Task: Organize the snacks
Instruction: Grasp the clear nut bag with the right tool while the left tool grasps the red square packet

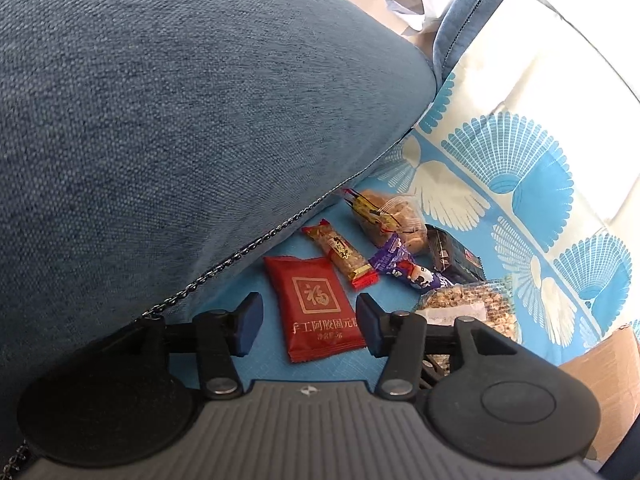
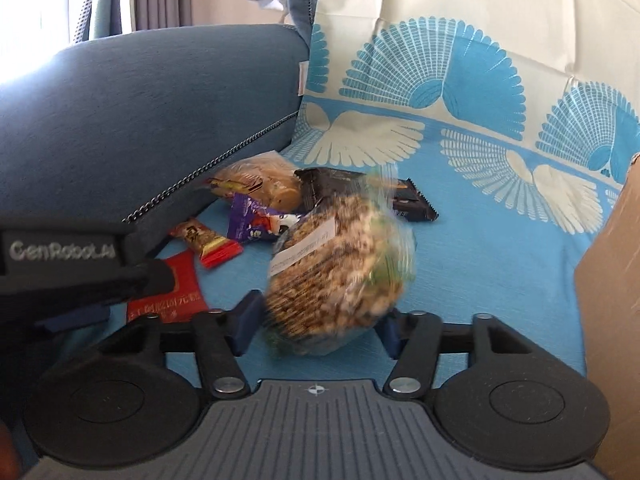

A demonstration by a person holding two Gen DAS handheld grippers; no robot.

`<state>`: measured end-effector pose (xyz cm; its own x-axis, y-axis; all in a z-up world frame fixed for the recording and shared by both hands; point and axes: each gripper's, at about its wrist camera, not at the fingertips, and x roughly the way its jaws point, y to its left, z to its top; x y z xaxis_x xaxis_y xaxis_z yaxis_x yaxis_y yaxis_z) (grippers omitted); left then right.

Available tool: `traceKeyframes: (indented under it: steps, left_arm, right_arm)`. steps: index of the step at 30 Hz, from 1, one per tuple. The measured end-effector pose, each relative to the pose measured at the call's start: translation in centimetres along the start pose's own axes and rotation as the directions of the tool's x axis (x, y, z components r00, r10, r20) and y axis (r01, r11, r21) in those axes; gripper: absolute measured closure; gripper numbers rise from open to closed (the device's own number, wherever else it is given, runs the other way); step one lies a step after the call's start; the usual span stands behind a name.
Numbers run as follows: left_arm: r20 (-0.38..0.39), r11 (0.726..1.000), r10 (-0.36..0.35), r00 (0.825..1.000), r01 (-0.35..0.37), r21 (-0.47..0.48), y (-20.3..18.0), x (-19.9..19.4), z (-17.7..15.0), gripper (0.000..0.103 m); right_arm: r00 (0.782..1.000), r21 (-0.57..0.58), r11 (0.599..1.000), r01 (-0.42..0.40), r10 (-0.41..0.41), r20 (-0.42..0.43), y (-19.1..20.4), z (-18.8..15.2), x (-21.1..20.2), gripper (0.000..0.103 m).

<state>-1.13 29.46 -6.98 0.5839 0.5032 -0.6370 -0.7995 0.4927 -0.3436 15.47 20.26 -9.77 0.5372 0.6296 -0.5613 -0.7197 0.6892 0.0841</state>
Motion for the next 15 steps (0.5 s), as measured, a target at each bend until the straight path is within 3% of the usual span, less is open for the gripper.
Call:
traceKeyframes:
  steps: [1,4,11,15]
  left_arm:
    - [0.001,1.0,0.0,1.0,0.0,0.001,0.0,0.0,0.0,0.046]
    - [0.013,1.0,-0.001,1.0,0.001,0.006,0.0,-0.4,0.0,0.046]
    - [0.027,1.0,0.0,1.0,-0.001,0.011,0.0,-0.6,0.0,0.046]
    - [0.028,1.0,0.0,1.0,0.0,0.003,0.0,-0.6,0.0,0.046]
  right_arm:
    - [1.0,-0.008,1.0,0.012,-0.012,0.005,0.1,0.0,0.0,0.042]
    - [0.997,-0.024,0.998,0.058,-0.057,0.043,0.5,0.2,-0.2,0.01]
    - [0.996,-0.051,0.996,0.079,-0.077,0.049,0.4,0.4,1.1,0.005]
    - [0.999,-0.059,0.997,0.044,-0.042,0.029,0.1,0.5,1.7,0.005]
